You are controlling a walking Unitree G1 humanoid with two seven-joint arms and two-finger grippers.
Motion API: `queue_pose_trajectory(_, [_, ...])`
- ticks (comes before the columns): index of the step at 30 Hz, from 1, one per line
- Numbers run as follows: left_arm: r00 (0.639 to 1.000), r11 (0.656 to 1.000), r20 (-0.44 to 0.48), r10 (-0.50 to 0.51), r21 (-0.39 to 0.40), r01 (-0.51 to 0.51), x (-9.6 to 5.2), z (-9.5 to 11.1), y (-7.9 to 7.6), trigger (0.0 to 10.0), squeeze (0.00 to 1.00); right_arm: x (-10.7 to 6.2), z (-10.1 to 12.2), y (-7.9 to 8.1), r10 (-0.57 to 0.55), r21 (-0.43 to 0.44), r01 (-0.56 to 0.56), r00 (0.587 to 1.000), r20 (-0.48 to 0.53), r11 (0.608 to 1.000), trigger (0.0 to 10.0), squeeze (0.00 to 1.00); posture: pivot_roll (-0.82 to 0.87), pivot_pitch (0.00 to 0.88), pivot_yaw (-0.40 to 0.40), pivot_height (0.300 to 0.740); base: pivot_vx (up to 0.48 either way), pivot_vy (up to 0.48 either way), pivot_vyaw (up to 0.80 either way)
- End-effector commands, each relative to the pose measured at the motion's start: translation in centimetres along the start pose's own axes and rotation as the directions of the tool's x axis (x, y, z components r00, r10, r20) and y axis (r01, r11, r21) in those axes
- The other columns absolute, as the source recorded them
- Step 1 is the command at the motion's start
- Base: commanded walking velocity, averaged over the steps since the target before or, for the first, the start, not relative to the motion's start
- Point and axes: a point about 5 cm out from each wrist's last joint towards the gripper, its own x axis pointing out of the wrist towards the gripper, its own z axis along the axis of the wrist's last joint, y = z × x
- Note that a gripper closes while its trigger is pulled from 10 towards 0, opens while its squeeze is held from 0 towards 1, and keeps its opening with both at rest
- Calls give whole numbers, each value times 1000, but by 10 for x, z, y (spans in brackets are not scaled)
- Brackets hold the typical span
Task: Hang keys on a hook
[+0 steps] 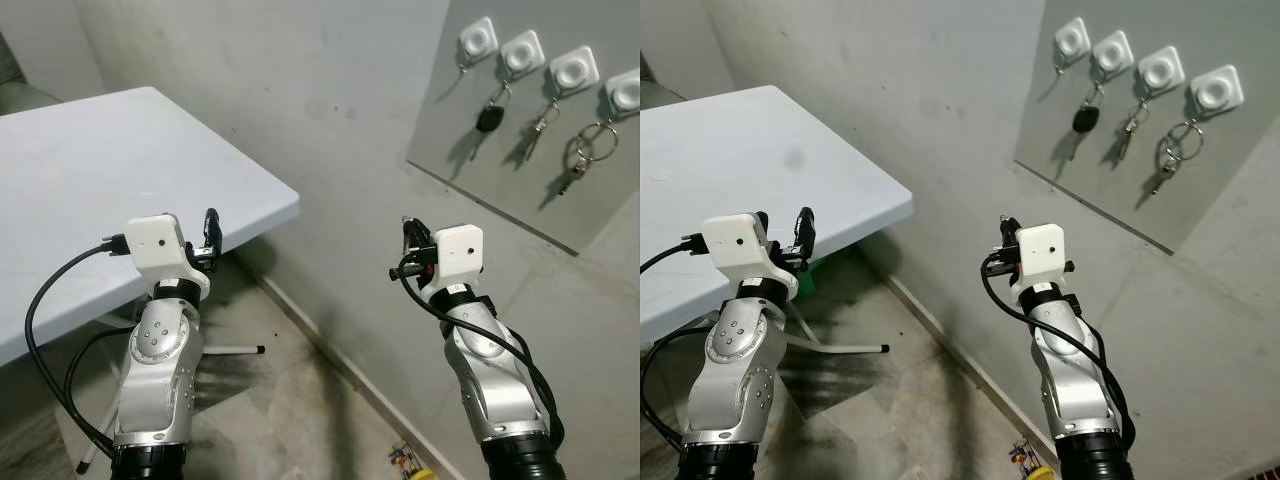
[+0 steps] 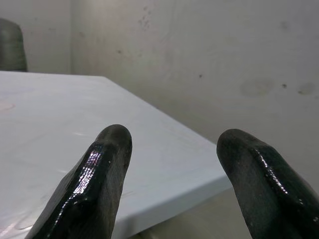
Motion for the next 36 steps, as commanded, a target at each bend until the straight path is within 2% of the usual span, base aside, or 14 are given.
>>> queue_pose_trajectory(1, [1000, 1000, -3, 5, 25, -5, 0, 2, -1, 10000, 0, 1, 6, 2, 13, 3, -13, 1000, 24, 1000, 10000, 0, -48, 69, -48, 740, 0, 0, 0])
queue_pose_trajectory(4, [999, 1000, -36, 6, 4, -5, 0, -1, 0, 10000, 0, 0, 5, 1, 14, 1, -14, 1000, 21, 1000, 10000, 0, -48, 71, -49, 740, 0, 0, 0])
queue_pose_trajectory(11, [999, 999, -38, -12, 48, 14, 0, 0, 2, 10000, 0, 0, 6, 0, 11, -2, -11, 1000, 22, 1000, 10000, 0, -48, 80, -49, 740, 0, 0, 0])
queue_pose_trajectory(14, [999, 999, -42, -8, 36, 9, 0, 0, 3, 10000, 0, -1, 6, 0, 13, -3, -12, 1000, 22, 1000, 10000, 0, -49, 84, -49, 740, 0, 0, 0])
queue_pose_trajectory(36, [999, 998, -30, -35, 56, 37, -1, 5, 1, 10000, 0, -4, 6, -1, 2, 2, -2, 1000, 19, 1000, 10000, 0, -54, 104, -41, 740, 320, 0, 0])
